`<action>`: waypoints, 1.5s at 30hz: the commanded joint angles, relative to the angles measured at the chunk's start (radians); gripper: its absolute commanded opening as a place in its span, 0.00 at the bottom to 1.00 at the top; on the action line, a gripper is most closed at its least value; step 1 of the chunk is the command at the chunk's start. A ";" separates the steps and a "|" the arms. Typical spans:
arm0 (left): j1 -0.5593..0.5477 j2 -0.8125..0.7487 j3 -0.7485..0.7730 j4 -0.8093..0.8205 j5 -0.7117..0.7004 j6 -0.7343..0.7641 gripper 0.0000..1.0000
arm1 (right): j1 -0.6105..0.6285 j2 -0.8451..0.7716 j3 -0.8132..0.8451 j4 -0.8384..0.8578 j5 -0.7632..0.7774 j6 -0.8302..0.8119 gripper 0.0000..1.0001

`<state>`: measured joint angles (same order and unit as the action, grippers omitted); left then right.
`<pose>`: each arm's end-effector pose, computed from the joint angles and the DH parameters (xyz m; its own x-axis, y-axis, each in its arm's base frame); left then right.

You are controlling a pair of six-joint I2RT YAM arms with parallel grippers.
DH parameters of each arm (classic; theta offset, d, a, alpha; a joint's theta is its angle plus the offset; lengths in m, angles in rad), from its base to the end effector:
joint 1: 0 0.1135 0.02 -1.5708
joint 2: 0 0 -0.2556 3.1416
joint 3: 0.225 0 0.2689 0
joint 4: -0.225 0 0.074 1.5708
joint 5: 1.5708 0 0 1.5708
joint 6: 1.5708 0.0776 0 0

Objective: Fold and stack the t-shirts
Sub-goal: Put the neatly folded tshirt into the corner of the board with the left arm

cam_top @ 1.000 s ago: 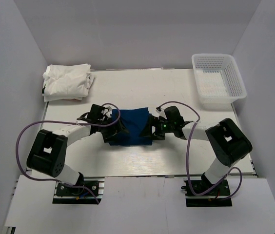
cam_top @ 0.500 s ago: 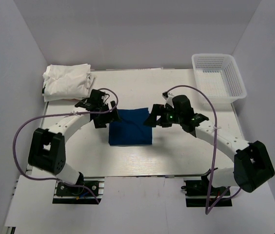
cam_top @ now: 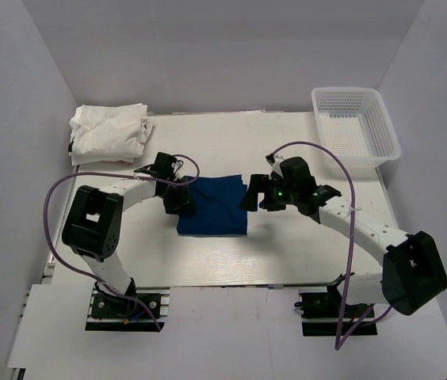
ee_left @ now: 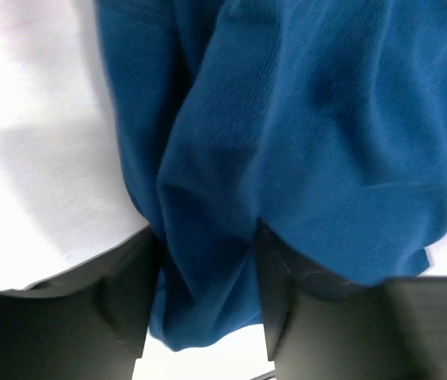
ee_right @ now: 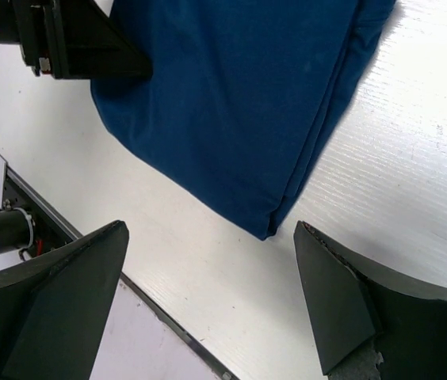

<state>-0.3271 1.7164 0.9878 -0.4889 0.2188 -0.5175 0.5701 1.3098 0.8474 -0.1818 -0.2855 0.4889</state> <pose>0.3207 -0.1266 0.0961 -0.9625 -0.1834 -0.1999 -0.1052 0.9315 -0.3482 0.2695 0.1987 0.2080 -0.7786 0.0361 -0.6265 -0.3871 0.7581 0.5249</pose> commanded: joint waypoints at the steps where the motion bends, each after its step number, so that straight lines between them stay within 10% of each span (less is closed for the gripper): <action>1: -0.009 0.123 -0.023 0.032 0.031 0.033 0.55 | -0.006 -0.017 0.004 0.015 0.023 -0.021 0.91; 4: -0.009 0.132 0.000 0.056 0.040 0.042 0.37 | -0.007 -0.017 -0.013 0.016 0.022 -0.010 0.91; 6: -0.009 0.132 0.029 0.056 0.040 0.056 0.00 | -0.009 -0.029 -0.022 0.022 0.026 -0.006 0.91; 29: 0.011 0.176 0.916 -0.410 -0.444 0.700 0.00 | -0.010 -0.241 -0.131 -0.102 0.324 -0.102 0.91; 45: 0.160 0.311 1.260 -0.548 -0.248 1.008 0.00 | -0.007 -0.089 -0.013 -0.113 0.249 -0.110 0.91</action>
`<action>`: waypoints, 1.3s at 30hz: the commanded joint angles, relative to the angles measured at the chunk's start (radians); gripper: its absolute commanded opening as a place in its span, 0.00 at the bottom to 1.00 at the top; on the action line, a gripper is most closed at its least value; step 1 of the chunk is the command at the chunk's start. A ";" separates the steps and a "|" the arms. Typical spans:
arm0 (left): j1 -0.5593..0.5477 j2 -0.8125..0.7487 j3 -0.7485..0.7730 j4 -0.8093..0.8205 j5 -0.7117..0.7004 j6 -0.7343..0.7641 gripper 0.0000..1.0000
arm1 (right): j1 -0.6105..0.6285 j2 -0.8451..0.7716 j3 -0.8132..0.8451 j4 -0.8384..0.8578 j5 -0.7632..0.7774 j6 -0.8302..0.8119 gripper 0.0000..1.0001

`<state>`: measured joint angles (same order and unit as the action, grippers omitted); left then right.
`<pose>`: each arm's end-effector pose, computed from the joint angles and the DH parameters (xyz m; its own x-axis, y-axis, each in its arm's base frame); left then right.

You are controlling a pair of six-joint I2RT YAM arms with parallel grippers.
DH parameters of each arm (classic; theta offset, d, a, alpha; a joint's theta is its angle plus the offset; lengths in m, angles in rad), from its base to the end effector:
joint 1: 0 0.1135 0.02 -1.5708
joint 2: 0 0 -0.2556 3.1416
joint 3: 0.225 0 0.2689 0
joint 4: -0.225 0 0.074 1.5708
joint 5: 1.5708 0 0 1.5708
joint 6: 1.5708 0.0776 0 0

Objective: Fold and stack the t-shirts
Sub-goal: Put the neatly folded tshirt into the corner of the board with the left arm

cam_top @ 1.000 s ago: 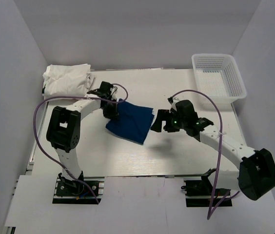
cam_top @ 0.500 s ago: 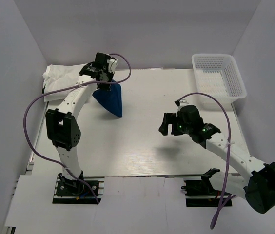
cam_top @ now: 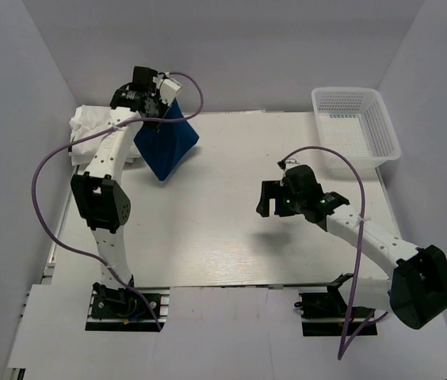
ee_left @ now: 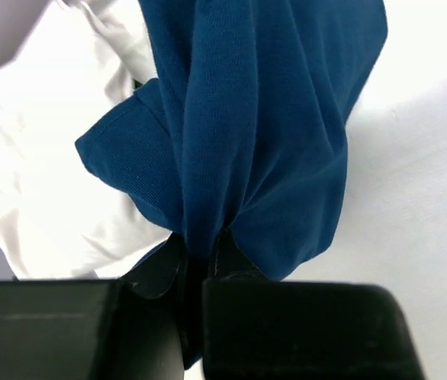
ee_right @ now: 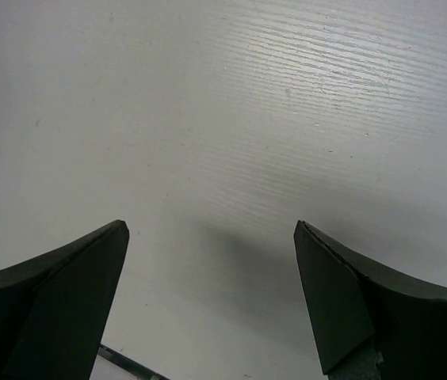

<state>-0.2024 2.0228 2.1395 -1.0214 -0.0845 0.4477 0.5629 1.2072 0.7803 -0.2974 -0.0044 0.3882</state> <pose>0.4700 -0.0898 0.3146 -0.6297 0.5696 -0.5283 0.4679 0.8209 0.3273 0.2587 0.1636 0.1980 -0.7217 -0.0078 -0.6921 -0.2844 0.9150 0.2862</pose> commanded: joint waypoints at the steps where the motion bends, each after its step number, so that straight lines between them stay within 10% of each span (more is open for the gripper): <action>1: 0.053 0.016 0.132 -0.016 0.067 0.043 0.00 | -0.003 0.015 0.060 0.001 -0.035 -0.009 0.91; 39: 0.402 0.102 0.255 0.145 0.390 0.149 0.00 | 0.005 0.270 0.292 -0.083 -0.051 0.014 0.91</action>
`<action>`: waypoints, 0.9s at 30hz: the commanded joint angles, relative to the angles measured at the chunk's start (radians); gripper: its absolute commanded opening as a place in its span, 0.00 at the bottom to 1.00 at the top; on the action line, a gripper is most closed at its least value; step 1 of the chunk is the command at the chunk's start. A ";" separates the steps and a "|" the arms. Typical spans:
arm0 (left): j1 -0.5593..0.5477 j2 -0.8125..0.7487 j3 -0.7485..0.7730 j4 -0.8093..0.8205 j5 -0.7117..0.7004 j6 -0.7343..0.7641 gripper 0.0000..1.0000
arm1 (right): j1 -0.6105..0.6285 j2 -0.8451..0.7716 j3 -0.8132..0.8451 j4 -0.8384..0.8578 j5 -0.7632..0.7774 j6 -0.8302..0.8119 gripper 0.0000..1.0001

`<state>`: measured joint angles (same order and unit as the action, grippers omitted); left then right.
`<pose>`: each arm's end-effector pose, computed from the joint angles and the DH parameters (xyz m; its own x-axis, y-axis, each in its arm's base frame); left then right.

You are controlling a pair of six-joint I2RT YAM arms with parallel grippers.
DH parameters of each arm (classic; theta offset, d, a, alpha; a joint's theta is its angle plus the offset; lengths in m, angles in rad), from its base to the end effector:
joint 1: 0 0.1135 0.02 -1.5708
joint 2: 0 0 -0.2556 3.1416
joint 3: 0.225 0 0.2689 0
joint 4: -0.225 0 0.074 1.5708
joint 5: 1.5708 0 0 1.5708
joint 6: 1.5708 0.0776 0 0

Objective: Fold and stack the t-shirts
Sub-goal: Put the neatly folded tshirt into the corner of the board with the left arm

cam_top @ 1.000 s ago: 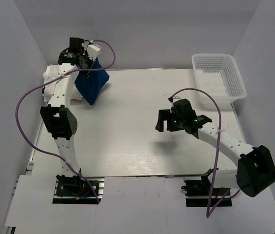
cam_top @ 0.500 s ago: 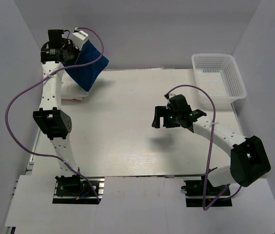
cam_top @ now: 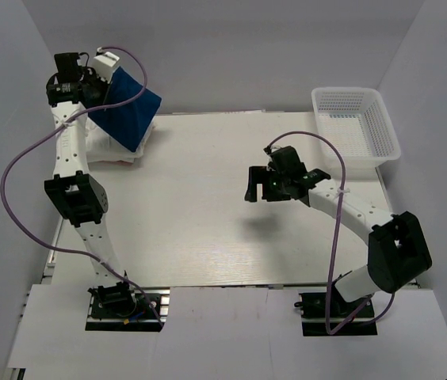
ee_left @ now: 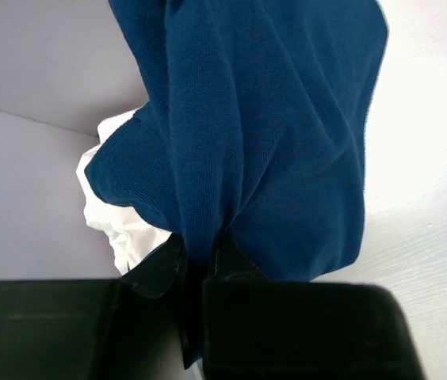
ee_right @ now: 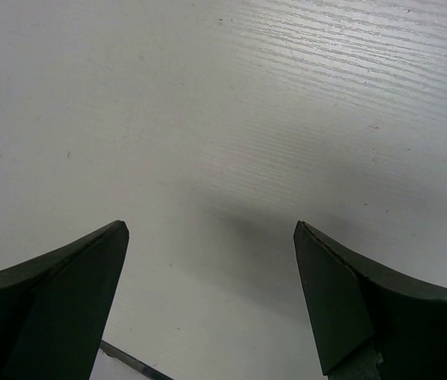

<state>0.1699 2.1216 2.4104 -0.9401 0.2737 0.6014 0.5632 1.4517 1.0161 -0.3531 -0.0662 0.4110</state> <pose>0.5025 0.0649 0.3733 -0.4649 0.4729 -0.7485 0.3785 0.8704 0.3149 0.3011 0.1962 0.2036 -0.7785 -0.0201 -0.6273 -0.2848 0.9019 0.3246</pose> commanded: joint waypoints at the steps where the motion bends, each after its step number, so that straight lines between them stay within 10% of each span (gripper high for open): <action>1: 0.040 0.014 -0.025 0.064 0.032 -0.005 0.00 | 0.004 0.033 0.059 -0.029 0.011 -0.011 0.91; 18: 0.160 0.070 -0.145 0.182 0.033 -0.074 0.00 | 0.003 0.117 0.185 -0.093 0.011 -0.035 0.91; 22: 0.178 0.070 -0.155 0.193 0.024 -0.098 0.17 | 0.003 0.108 0.190 -0.077 0.017 -0.040 0.91; 25: 0.178 0.060 -0.169 0.205 0.004 -0.120 0.61 | 0.000 0.122 0.216 -0.087 0.020 -0.048 0.91; 26: 0.178 0.048 -0.169 0.219 -0.040 -0.143 0.99 | 0.003 0.124 0.219 -0.090 0.017 -0.047 0.91; 27: 0.178 0.047 -0.169 0.231 -0.062 -0.155 0.99 | 0.004 0.125 0.223 -0.090 0.016 -0.047 0.91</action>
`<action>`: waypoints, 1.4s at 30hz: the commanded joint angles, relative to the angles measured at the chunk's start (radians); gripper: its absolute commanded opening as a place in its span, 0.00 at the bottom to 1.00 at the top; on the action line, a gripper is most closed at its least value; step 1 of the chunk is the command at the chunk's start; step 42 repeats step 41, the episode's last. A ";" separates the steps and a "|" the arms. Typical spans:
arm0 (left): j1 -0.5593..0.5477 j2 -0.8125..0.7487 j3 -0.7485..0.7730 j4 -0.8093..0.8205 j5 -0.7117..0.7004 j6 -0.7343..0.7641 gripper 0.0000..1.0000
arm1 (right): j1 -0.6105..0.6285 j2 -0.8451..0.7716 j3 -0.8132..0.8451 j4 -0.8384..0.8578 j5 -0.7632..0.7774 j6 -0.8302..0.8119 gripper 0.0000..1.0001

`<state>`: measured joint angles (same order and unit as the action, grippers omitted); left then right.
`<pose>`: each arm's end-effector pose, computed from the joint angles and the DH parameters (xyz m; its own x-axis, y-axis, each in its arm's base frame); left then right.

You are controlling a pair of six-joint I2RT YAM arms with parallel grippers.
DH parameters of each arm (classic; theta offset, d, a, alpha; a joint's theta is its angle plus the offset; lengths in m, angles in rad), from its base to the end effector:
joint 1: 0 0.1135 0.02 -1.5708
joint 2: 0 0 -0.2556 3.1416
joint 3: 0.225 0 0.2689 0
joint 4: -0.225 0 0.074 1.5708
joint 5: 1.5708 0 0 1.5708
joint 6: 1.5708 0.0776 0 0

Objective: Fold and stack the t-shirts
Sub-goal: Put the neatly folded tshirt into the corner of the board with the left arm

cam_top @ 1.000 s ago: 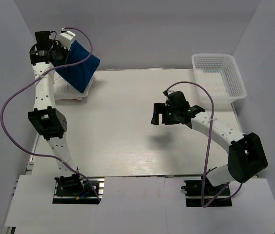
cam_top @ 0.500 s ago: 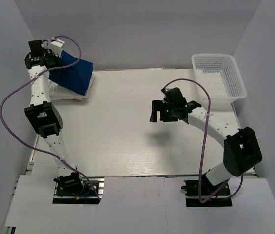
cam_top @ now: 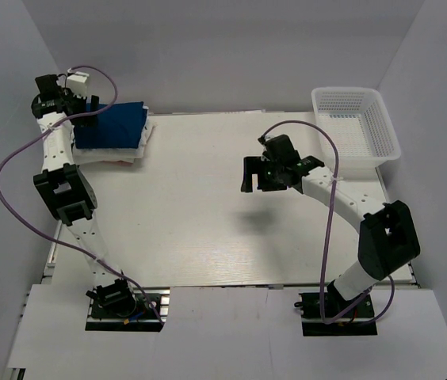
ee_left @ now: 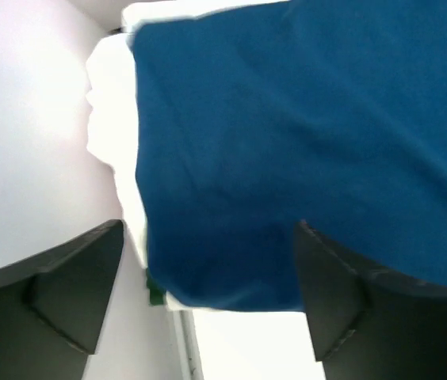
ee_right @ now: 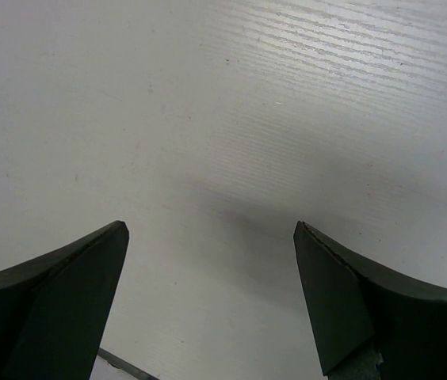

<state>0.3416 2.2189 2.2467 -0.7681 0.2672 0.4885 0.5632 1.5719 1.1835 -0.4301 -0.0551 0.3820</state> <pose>0.5199 0.1631 0.2841 -0.6266 0.2576 -0.7355 0.1751 0.9662 0.1892 0.3267 0.2114 0.2148 -0.7834 -0.0545 -0.6191 -0.2940 0.9101 0.2920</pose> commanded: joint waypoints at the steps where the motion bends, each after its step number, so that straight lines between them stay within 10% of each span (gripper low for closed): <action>1: 0.007 -0.060 -0.006 0.078 -0.072 -0.054 0.99 | 0.004 0.004 0.056 -0.010 -0.003 -0.018 0.91; 14: -0.019 -0.251 -0.038 0.046 0.200 -0.588 0.99 | 0.004 -0.240 -0.171 0.097 -0.042 0.050 0.91; 18: -0.062 -0.408 -0.378 0.143 0.395 -0.807 0.99 | -0.012 -0.398 -0.274 0.113 -0.022 0.057 0.91; 26: -0.335 -1.110 -1.244 0.233 0.278 -0.895 0.99 | 0.001 -0.656 -0.461 0.068 0.020 0.092 0.91; 32: -0.335 -1.488 -1.345 -0.178 0.034 -0.858 0.99 | 0.003 -0.857 -0.665 0.083 0.087 0.165 0.91; 42: -0.326 -1.598 -1.233 -0.249 -0.106 -0.903 0.99 | 0.003 -1.064 -0.777 0.131 0.040 0.159 0.91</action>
